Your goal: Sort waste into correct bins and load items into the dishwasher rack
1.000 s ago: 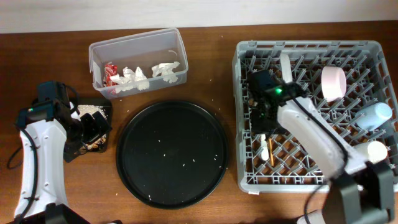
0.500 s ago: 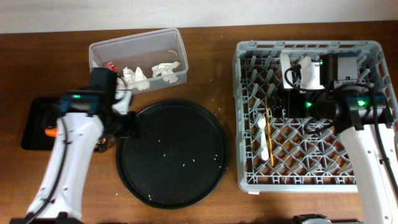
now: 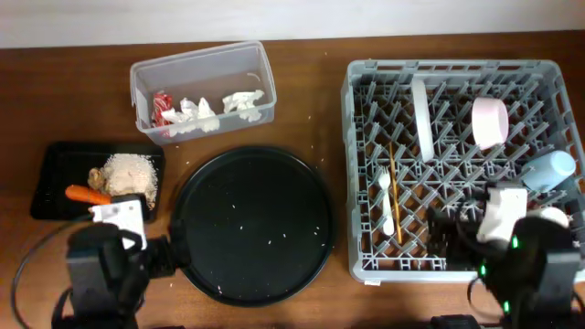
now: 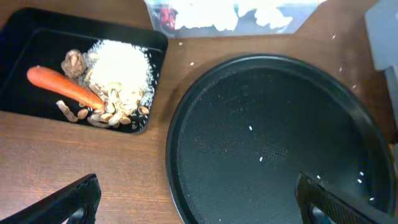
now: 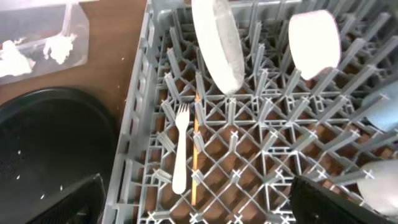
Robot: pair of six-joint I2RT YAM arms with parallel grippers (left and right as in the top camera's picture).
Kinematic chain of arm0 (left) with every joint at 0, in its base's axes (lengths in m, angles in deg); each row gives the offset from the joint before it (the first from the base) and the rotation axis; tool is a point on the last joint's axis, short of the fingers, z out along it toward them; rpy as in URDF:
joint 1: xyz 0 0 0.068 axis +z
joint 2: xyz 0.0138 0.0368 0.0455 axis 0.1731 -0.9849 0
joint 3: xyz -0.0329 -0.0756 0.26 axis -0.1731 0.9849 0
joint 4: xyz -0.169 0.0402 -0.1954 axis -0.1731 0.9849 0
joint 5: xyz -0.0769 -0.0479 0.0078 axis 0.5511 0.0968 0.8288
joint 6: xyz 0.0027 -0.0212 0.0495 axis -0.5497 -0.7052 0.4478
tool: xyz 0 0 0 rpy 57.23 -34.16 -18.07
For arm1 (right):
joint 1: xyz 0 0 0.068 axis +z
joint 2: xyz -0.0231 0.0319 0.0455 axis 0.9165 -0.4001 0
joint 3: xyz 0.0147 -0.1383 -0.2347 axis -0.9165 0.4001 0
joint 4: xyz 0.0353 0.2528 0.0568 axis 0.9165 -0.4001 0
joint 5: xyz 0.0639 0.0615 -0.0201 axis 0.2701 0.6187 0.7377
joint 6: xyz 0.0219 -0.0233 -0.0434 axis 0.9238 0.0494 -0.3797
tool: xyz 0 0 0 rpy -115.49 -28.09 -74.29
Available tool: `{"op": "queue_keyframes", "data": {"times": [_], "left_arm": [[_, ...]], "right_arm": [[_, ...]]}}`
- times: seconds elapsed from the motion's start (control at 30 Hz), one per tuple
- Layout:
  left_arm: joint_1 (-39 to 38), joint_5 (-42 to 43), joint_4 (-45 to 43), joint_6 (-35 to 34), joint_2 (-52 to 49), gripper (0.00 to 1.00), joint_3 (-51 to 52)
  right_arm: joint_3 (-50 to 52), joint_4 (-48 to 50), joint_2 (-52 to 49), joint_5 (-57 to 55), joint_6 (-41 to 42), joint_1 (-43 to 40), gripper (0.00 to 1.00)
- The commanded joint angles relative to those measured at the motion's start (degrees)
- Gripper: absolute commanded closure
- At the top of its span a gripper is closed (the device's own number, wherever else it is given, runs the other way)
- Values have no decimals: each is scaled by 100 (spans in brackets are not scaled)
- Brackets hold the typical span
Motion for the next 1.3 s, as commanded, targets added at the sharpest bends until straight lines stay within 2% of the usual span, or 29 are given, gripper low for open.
{"op": "queue_keyframes", "data": {"times": [0.0,0.37,0.5,0.57,0.6,0.7,0.77,0.87,0.97,1.03,1.13,1.27], "left_arm": [[13,-42,-129,-101,267,1,96],[13,-42,-76,-101,267,1,96],[13,-42,-76,-101,267,1,96],[13,-42,-76,-101,267,1,96],[13,-39,-76,-101,267,1,96],[13,-42,-76,-101,267,1,96],[13,-42,-76,-101,267,1,96],[13,-39,-76,-101,267,1,96],[13,-42,-76,-101,267,1,96],[13,-42,-76,-101,267,1,96],[13,-42,-76,-101,267,1,96],[13,-42,-76,-101,267,1,96]], "right_arm": [[116,-284,431,208,61,-42,2],[116,-339,439,208,61,-42,2],[238,-275,876,-52,35,-42,2],[802,313,1471,-120,17,-42,2],[1585,968,2170,-94,22,-42,2],[2997,2306,3300,-2,35,-42,1],[3512,3202,3283,-11,37,-24,2],[4634,5285,3283,-11,37,-7,2],[5528,6863,3283,-103,20,-4,2],[5543,6577,3283,-249,-136,0,2],[5543,5626,3283,-352,-273,2,2],[5543,5628,3283,-352,-264,0,2]]}}
